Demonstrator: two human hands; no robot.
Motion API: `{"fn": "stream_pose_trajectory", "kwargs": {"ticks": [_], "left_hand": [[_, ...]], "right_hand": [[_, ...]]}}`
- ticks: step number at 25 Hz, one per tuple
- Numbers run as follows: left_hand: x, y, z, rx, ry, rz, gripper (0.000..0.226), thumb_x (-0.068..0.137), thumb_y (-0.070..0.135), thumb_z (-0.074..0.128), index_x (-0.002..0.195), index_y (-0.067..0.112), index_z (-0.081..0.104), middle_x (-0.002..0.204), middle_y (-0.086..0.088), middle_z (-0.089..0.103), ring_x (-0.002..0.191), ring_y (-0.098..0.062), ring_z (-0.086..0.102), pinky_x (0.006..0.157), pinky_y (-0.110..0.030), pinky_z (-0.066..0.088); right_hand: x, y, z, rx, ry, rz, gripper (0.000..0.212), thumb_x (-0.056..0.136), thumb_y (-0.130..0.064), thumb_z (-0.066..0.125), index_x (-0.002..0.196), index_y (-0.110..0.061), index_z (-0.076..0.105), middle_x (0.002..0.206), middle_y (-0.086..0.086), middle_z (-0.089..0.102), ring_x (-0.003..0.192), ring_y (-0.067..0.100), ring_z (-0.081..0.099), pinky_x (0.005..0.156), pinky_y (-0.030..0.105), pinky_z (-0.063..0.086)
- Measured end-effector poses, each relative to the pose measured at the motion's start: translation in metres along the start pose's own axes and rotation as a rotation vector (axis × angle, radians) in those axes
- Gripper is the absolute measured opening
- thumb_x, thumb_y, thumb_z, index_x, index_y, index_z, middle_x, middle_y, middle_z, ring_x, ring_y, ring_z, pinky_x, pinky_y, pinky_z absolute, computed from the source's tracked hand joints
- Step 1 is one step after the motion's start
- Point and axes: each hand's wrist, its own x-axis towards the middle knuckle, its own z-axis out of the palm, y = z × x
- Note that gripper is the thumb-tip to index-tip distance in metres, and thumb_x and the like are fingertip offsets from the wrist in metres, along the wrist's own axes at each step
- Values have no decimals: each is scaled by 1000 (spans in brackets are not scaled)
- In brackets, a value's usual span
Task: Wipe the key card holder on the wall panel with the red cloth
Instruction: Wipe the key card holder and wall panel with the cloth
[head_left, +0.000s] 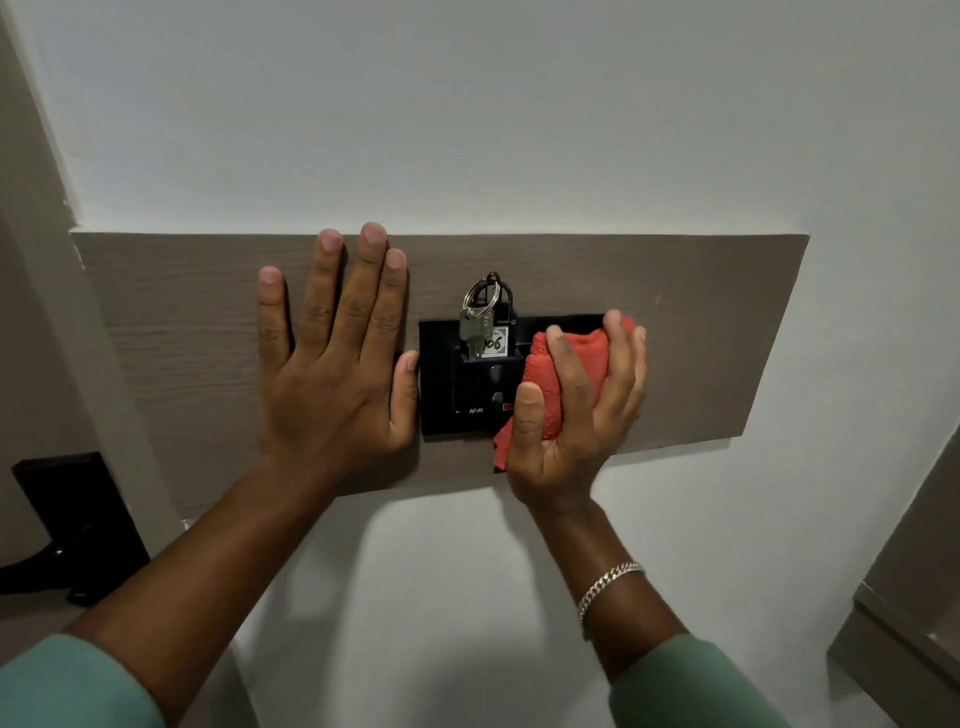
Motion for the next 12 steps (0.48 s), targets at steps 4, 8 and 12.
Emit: {"fn": "stream_pose_trajectory", "kwargs": {"ticks": [4, 8, 12], "left_hand": [[-1, 1, 4, 14, 15, -1, 71, 94, 38, 32, 156, 10, 14, 164, -8, 8, 151, -33, 10, 122, -54, -2], [0, -1, 7, 29, 26, 3, 71, 94, 39, 32, 156, 10, 14, 164, -10, 14, 151, -34, 12, 121, -55, 0], [-1, -1, 7, 53, 33, 4, 71, 94, 40, 31, 156, 10, 14, 164, -10, 16, 151, -35, 12, 121, -55, 1]], "right_hand": [[22, 26, -16, -109, -194, -439, 48, 93, -51, 50, 132, -25, 55, 148, 16, 43, 143, 48, 33, 117, 60, 30], [50, 50, -23, -125, -279, -624, 48, 93, -51, 52, 132, -24, 59, 150, 16, 46, 144, 44, 36, 119, 64, 23], [10, 16, -13, -66, -76, -60, 42, 95, -45, 49, 131, -23, 59, 150, 18, 47, 149, 41, 28, 119, 60, 27]]}}
